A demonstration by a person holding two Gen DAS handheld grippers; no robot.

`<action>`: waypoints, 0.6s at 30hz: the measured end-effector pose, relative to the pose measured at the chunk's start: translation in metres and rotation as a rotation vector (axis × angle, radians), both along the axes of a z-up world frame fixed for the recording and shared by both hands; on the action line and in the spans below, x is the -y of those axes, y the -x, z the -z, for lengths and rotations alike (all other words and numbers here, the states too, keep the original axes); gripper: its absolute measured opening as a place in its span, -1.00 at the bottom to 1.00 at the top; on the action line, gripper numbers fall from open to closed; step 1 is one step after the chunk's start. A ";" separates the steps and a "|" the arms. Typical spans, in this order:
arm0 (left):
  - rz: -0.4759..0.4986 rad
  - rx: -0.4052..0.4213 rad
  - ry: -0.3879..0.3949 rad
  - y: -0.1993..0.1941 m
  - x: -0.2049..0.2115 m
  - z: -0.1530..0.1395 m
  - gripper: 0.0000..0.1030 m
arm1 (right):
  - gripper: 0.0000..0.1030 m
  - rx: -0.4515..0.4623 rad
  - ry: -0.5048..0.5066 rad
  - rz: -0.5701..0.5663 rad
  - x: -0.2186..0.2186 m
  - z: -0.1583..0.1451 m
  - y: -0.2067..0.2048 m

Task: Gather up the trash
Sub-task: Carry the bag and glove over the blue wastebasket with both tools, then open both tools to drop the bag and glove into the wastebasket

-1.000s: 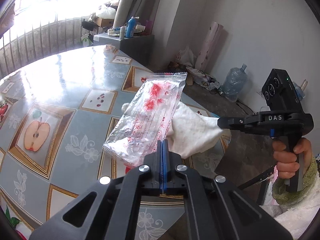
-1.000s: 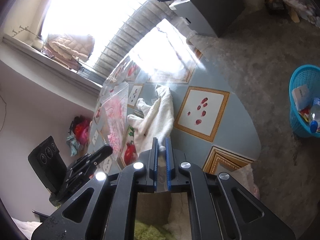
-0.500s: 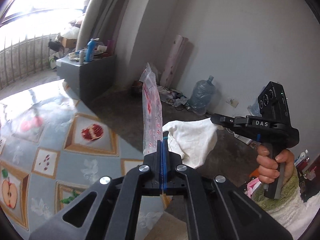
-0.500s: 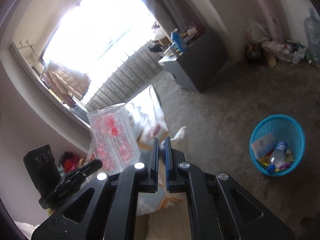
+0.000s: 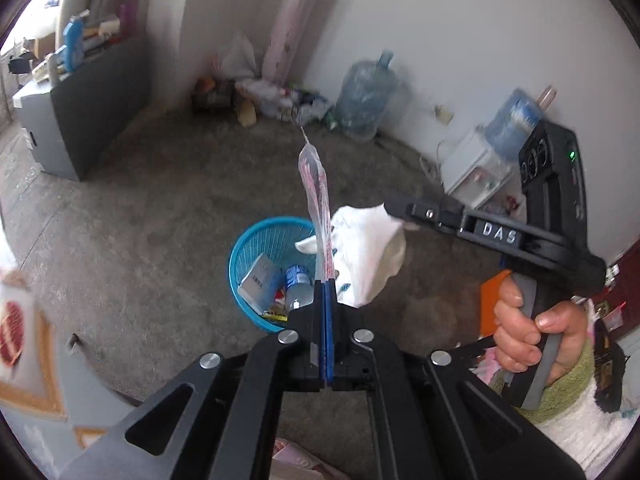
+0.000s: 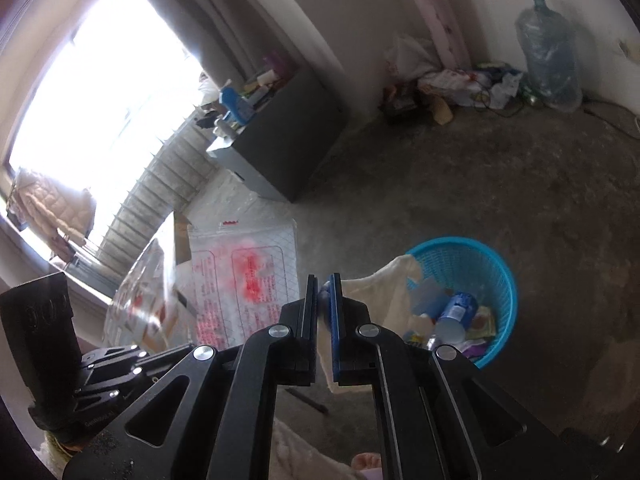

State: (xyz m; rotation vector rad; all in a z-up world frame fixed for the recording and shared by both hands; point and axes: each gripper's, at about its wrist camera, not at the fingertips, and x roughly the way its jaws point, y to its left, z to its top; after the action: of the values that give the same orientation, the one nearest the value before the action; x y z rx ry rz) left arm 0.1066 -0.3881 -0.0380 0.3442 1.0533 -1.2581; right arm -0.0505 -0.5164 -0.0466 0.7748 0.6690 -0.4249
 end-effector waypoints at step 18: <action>0.060 0.101 -0.231 0.013 0.111 0.105 -0.06 | -0.33 -0.276 -0.150 0.264 0.073 0.141 0.022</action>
State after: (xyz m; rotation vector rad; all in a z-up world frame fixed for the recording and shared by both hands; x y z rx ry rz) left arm 0.0932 -0.4986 -0.1431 0.6137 1.1108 -1.1612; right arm -0.0723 -0.5898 -0.1878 0.9610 0.8663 -0.7378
